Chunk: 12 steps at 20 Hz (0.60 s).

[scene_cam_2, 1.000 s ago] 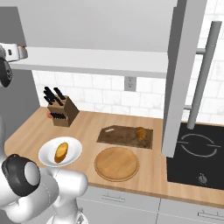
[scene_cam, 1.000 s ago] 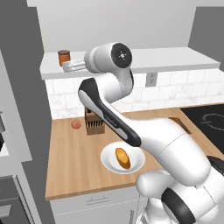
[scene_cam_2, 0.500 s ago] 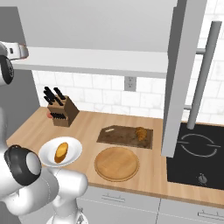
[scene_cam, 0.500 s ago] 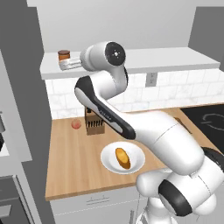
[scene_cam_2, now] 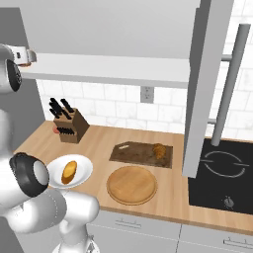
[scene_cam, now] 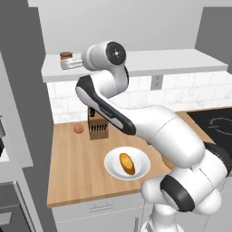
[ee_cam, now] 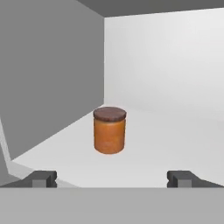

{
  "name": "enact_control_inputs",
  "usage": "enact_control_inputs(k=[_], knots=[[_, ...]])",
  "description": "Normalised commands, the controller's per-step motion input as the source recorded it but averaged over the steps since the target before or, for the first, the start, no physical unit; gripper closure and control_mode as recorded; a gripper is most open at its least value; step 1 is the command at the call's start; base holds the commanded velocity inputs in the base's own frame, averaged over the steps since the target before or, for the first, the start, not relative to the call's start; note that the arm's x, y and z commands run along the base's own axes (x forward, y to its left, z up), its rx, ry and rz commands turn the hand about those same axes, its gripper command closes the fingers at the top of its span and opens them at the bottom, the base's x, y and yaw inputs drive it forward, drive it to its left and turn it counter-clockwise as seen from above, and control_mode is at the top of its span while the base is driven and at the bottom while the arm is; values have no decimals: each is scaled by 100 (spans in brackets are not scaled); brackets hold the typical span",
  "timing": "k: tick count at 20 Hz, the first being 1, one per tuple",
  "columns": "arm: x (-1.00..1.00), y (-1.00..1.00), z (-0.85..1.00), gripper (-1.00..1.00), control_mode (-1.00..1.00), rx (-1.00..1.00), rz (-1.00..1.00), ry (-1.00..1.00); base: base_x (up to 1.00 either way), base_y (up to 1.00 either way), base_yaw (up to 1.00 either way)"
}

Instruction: From the different types of pastries on the counter, select a croissant and place it on the cutting board. Then retrieve a jar of jam from the cabinet and place it alongside the croissant on the cutting board.

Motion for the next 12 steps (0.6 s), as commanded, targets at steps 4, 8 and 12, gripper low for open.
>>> enact_control_inputs(k=[4,8,12], knots=[[46,6,0,-100,-100,0,0,0,0,0,0],[33,34,-1,-100,-100,0,0,0,0,0,0],[27,20,-6,-100,-100,0,0,0,0,0,0]])
